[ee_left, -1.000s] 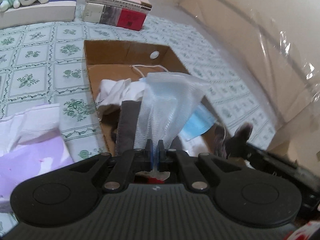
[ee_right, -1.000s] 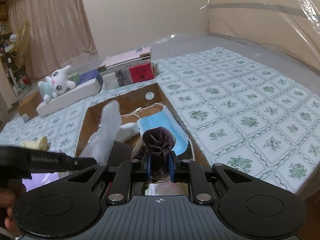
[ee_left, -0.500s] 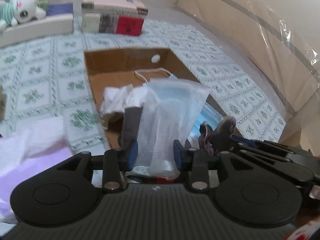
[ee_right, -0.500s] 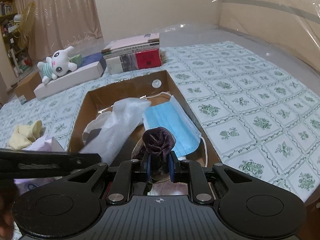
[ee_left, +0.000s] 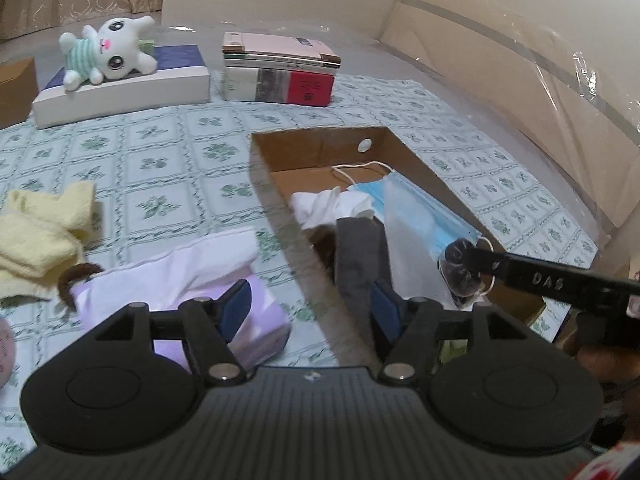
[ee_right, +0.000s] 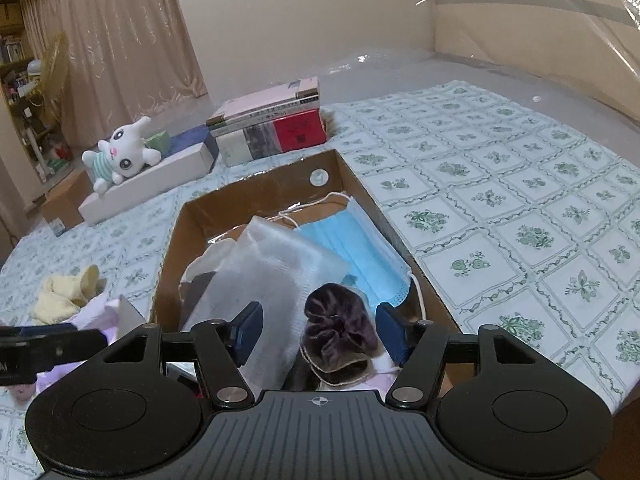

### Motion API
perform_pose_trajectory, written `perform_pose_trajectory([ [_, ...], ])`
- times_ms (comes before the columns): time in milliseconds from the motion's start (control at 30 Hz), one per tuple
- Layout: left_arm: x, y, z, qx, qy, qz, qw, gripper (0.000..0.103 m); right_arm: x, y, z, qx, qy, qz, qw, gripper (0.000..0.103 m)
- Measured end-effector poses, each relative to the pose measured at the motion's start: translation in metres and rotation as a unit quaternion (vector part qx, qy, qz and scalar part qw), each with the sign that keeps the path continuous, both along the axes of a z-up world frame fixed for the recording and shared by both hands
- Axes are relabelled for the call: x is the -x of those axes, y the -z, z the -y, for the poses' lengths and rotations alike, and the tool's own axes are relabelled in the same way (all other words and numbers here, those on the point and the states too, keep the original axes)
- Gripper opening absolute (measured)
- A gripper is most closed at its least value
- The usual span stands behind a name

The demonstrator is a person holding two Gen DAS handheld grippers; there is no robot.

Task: Organize soft objects
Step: 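Withdraw both open tools from the tray back over the table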

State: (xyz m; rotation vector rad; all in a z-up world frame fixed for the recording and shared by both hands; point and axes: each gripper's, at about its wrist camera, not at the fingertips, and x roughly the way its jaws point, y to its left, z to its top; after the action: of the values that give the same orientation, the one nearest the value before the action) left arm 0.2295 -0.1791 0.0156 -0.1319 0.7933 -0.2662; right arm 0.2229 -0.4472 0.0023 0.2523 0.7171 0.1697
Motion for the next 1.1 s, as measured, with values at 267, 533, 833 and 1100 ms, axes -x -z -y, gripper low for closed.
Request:
perform_pose_trajectory([
  [267,0.044,-0.015,-0.025,-0.004,-0.008,0.021,0.9997,0.067,0.054,-0.017,-0.011,-0.016,0.031,0.011,0.999,0.065],
  [533,0.105,-0.026,-0.064,-0.020,-0.024,0.043,0.9986,0.067,0.119,-0.027,-0.045,-0.025,0.008,0.015,1.000,0.066],
  [833,0.165,-0.029,-0.127,-0.044,-0.046,0.049,0.9968,0.067,0.149,-0.043,-0.099,-0.031,-0.041,0.025,0.998,0.068],
  [1100,0.191,-0.028,-0.172,-0.057,-0.086,0.046,0.9936,0.067,0.156,-0.047,-0.148,-0.028,-0.093,0.025,0.995,0.068],
])
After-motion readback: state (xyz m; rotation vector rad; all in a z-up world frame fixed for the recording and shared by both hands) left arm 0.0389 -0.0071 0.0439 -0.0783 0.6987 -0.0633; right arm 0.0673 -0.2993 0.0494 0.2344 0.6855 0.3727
